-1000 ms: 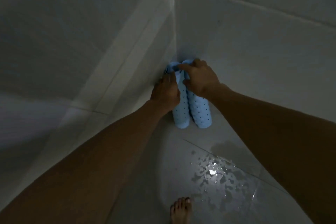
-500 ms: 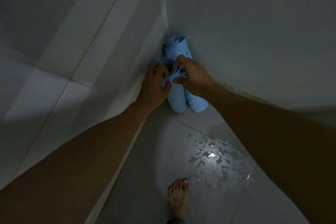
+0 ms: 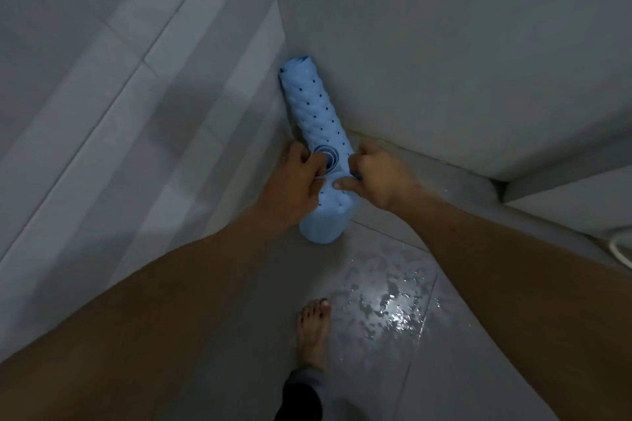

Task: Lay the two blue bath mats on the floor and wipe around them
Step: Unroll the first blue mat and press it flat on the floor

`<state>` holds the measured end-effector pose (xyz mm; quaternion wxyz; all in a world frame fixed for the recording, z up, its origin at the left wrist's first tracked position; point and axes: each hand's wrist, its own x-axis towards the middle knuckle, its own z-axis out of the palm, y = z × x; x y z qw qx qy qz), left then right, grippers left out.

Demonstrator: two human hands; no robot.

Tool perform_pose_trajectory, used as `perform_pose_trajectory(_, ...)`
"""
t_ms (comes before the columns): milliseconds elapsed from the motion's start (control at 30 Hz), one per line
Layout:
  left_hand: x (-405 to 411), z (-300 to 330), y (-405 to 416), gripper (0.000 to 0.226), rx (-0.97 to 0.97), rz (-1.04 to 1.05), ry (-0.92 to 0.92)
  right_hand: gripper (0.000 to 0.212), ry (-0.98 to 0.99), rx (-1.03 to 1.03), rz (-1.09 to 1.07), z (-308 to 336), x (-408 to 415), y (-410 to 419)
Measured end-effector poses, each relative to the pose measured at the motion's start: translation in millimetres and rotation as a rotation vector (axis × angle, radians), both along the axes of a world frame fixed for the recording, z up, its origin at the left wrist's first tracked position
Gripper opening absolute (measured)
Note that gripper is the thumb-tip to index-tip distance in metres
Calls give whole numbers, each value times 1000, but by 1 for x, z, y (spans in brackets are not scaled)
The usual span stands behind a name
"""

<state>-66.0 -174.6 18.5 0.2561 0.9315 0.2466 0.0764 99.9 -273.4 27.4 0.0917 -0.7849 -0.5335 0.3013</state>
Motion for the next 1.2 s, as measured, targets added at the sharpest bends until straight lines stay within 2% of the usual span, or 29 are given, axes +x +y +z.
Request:
perform_pose_trajectory(100, -5, 15, -54, 12, -23, -94, 6, 28, 55, 28, 51, 17, -10, -61)
perform_pose_trajectory(167, -12, 22, -92, 21, -28, -130, 14, 23, 84, 11, 42, 28, -15, -99)
perform_pose_trajectory(267, -19, 31, -146, 20, -62, -130, 13, 17, 31, -72, 46, 38, -20, -147)
perform_pose_trajectory(400, -24, 29, -201, 15, -83, -94, 81, 31, -163, -142, 26, 43, -27, -203)
perform_pose_trajectory(500, -26, 11, -233, 20, -87, -63, 221, 39, -272, -186, 53, 36, -37, -242)
perform_pose_trajectory(667, -29, -19, -267, 53, 5, -96, 564, 45, -296, -258, 224, 2, -43, -300)
perform_pose_trajectory(767, -31, -26, -273, 56, 277, -250, 632, 42, -241, -286, 182, -15, -51, -321)
perform_pose_trajectory(833, -31, -27, -270, 49, 459, -329, 603, 32, -197, -296, 107, -19, -55, -327)
perform_pose_trajectory(900, -30, -28, -262, 43, 583, -437, 497, 28, -168, -286, 42, -18, -58, -330)
perform_pose_trajectory(967, -30, -31, -256, 41, 604, -651, 344, 24, -174, -275, 17, -14, -62, -332)
perform_pose_trajectory(1033, -34, -33, -253, 49, 513, -821, 341, 23, -218, -268, 18, -7, -64, -334)
perform_pose_trajectory(1100, -44, -37, -252, 66, 350, -760, 435, 23, -268, -255, 17, 1, -64, -337)
perform_pose_trajectory(1200, -53, -41, -251, 58, 200, -544, 296, 23, -282, -179, -29, 19, -58, -342)
